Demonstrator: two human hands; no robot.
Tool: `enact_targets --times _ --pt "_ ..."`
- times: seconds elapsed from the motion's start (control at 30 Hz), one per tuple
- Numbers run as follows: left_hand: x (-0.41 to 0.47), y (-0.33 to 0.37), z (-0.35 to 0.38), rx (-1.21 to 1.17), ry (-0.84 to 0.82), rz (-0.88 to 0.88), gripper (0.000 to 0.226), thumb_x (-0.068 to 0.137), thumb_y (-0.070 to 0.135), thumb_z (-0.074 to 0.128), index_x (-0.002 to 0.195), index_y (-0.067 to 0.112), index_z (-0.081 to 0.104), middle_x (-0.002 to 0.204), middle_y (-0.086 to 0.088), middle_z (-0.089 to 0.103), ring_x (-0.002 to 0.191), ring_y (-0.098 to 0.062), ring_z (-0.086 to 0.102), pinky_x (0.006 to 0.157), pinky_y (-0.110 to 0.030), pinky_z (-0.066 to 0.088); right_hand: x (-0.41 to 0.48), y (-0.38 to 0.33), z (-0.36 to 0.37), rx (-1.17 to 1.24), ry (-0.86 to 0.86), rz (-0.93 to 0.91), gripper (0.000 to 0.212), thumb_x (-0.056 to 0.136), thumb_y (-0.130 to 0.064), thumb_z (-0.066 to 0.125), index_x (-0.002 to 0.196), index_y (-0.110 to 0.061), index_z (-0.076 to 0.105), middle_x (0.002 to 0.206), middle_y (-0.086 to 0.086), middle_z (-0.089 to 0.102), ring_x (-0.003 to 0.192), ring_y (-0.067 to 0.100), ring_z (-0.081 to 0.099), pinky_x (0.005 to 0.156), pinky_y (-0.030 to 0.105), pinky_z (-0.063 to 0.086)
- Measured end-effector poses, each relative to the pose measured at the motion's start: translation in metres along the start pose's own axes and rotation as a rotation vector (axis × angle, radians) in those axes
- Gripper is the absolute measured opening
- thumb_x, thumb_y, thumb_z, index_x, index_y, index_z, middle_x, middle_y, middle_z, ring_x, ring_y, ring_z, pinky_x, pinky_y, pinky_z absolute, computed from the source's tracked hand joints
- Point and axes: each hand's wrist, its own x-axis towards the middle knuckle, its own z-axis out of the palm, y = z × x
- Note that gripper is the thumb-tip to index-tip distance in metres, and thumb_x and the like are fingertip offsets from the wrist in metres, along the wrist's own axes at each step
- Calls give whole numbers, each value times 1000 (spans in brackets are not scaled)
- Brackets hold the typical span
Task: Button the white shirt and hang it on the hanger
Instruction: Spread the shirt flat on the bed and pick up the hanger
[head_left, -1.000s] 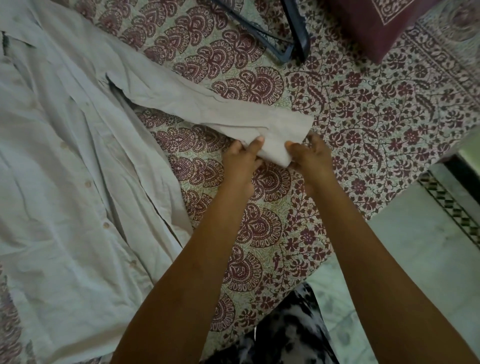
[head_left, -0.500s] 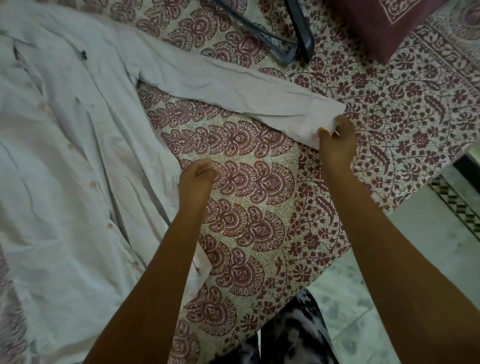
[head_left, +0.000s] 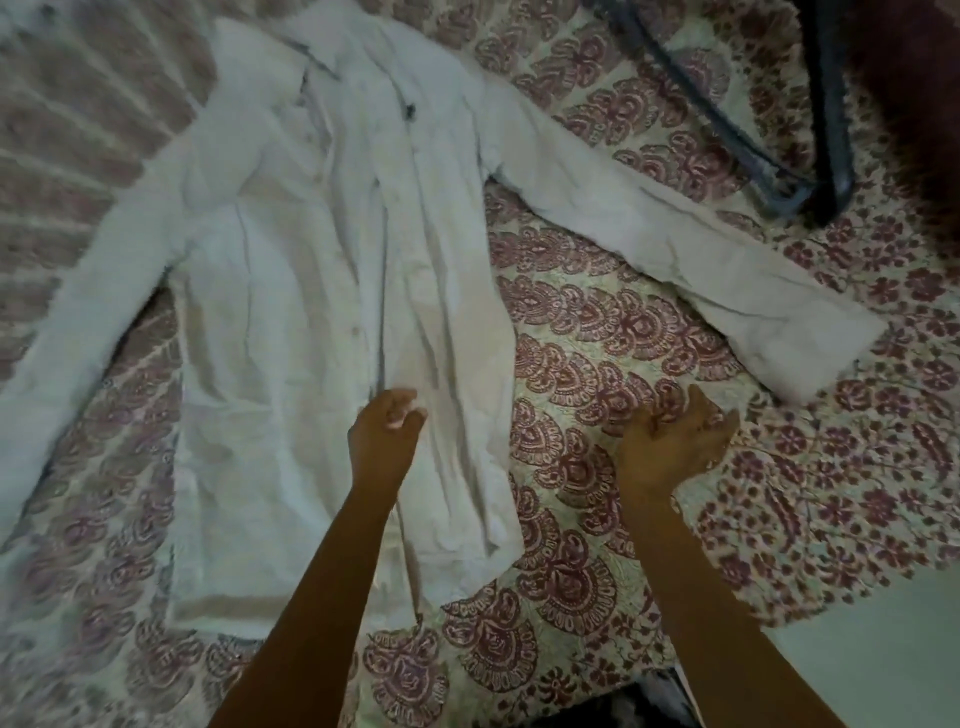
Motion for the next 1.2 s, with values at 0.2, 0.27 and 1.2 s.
enact_targets --times 0.2,0.27,1.2 --pt "-14 -35 -12 2 -73 -87 9 85 13 63 92 17 67 92 0 66 91 -18 62 88 -30 48 -13 -18 -2 97 -574 -75 27 91 -8 48 117 -4 54 105 9 56 99 27 54 92 41 45" --pt "-22 -41 -9 -13 -168 -84 8 84 24 66 90 20 64 90 5 65 89 -14 61 81 -21 46 -25 -21 1 7 -782 -69 23 91 -6 48 111 -4 59 95 6 59 95 29 58 90 39 46" --pt "-46 -57 25 257 -6 -184 78 83 29 67 143 16 20 136 -16 42 116 -37 51 88 -44 46 -101 3 8 157 -824 192 32 91 -9 46 60 -17 41 59 1 42 58 15 39 58 29 35"
